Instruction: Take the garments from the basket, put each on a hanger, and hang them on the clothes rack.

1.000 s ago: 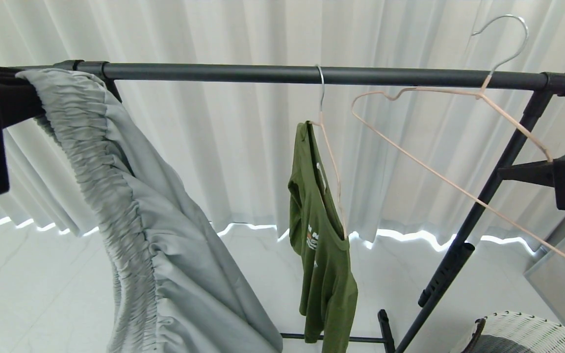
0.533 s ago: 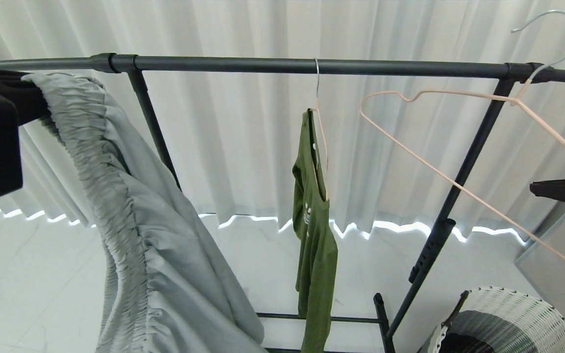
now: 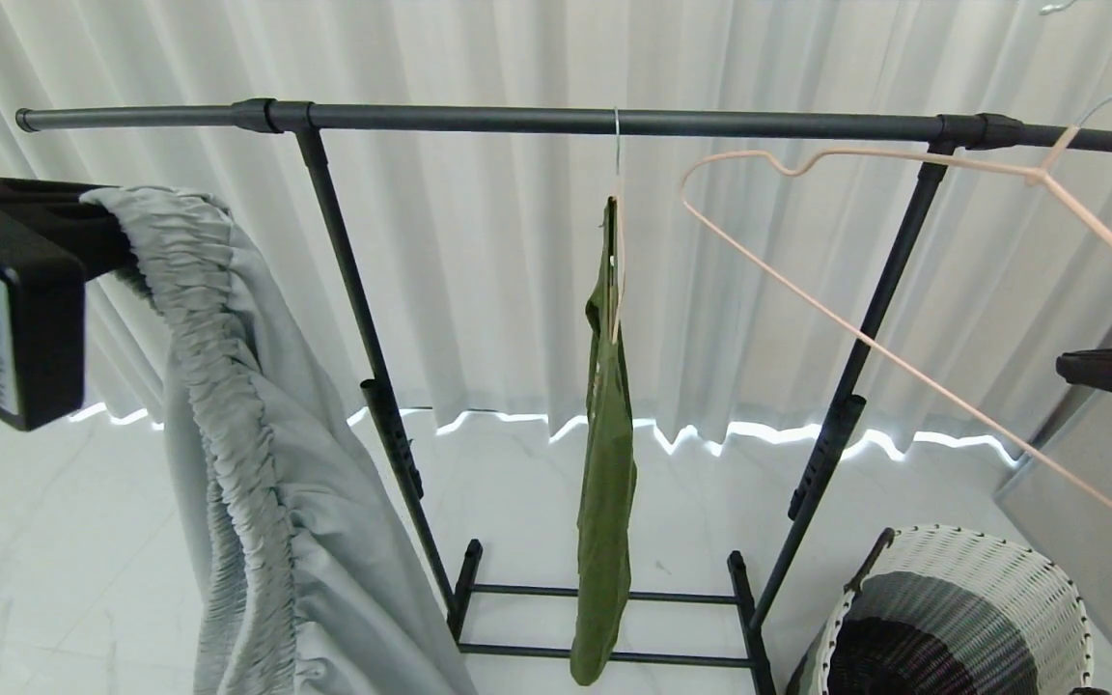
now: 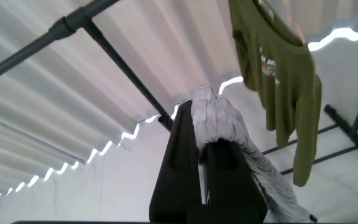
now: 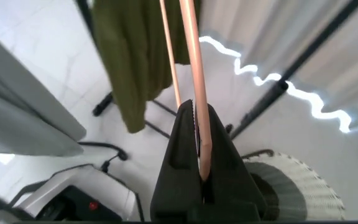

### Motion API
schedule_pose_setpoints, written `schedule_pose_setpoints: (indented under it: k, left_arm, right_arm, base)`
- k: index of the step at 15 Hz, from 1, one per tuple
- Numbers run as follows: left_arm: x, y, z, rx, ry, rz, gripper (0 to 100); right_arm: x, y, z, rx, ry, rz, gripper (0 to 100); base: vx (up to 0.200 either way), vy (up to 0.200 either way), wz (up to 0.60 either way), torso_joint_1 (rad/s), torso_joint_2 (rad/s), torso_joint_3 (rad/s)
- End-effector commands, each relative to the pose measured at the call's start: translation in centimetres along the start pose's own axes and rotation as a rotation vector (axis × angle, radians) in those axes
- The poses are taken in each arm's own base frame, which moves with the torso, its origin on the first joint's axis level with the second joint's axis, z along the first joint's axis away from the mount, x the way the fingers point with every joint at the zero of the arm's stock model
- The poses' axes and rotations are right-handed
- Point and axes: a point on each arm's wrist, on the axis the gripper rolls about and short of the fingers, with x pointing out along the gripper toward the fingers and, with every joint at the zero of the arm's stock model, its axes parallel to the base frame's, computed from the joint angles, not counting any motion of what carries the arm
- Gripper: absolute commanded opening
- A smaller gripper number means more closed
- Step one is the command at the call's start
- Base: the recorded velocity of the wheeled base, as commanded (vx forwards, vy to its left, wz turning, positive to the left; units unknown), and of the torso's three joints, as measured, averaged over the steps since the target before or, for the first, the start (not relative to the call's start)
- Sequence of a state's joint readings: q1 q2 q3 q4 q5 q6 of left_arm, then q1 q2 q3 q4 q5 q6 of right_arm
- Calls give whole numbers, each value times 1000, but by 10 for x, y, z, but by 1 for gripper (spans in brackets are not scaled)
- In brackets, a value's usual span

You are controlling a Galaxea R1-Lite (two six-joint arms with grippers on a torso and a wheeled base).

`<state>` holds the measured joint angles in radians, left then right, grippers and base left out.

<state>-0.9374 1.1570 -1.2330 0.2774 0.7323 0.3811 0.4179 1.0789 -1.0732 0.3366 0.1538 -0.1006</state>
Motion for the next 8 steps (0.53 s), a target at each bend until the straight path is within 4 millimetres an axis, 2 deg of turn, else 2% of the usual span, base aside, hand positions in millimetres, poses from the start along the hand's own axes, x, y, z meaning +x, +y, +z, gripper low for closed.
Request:
schedule_pose_setpoints:
  k: [1, 6, 8]
  left_arm:
    - [10, -3, 0, 11, 32, 22, 0]
    - [55, 8, 6, -17, 147, 180, 0]
    - [71, 3, 12, -82, 153, 188, 0]
  right_arm:
    - [-3, 11, 0, -30, -15, 78, 0]
    - [-14, 44, -6, -116, 23, 345, 0]
    - [-14, 54, -11, -144, 62, 420, 0]
  base:
    - [0, 0, 0, 0, 0, 0]
    - [0, 0, 0, 0, 0, 0]
    - [0, 0, 0, 0, 0, 0]
